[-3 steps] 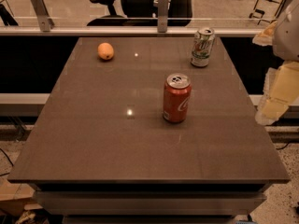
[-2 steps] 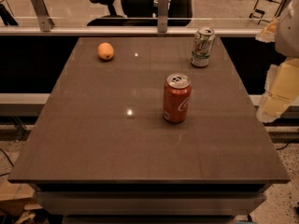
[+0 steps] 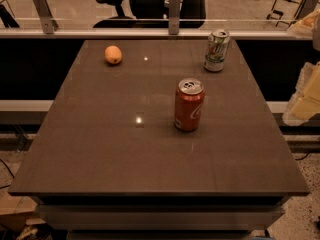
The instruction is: Knock coke can over
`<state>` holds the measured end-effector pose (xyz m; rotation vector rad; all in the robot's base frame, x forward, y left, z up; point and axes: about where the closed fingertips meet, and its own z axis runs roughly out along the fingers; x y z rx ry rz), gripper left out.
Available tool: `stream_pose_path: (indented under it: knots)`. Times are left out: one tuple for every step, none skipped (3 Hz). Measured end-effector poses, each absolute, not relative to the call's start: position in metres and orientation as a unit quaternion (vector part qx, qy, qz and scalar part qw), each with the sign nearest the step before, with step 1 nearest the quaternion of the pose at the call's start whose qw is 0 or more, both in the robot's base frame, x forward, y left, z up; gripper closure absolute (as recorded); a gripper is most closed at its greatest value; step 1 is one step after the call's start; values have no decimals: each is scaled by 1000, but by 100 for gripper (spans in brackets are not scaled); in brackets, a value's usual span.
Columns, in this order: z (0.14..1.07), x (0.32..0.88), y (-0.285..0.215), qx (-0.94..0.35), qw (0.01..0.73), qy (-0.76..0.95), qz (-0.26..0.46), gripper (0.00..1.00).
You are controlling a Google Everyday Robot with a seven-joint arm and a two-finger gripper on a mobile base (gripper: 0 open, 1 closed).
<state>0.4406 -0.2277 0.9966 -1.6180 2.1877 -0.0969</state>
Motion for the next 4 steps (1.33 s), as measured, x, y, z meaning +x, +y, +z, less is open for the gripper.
stream_pose_path:
  knots:
    - [1001, 438, -226, -573, 272, 773, 7, 0]
    - [1009, 435, -218, -567, 335, 751, 55, 0]
    - [1011, 432, -205, -565, 379, 727, 94, 0]
    - [1006, 432, -190, -563, 408, 706, 134, 0]
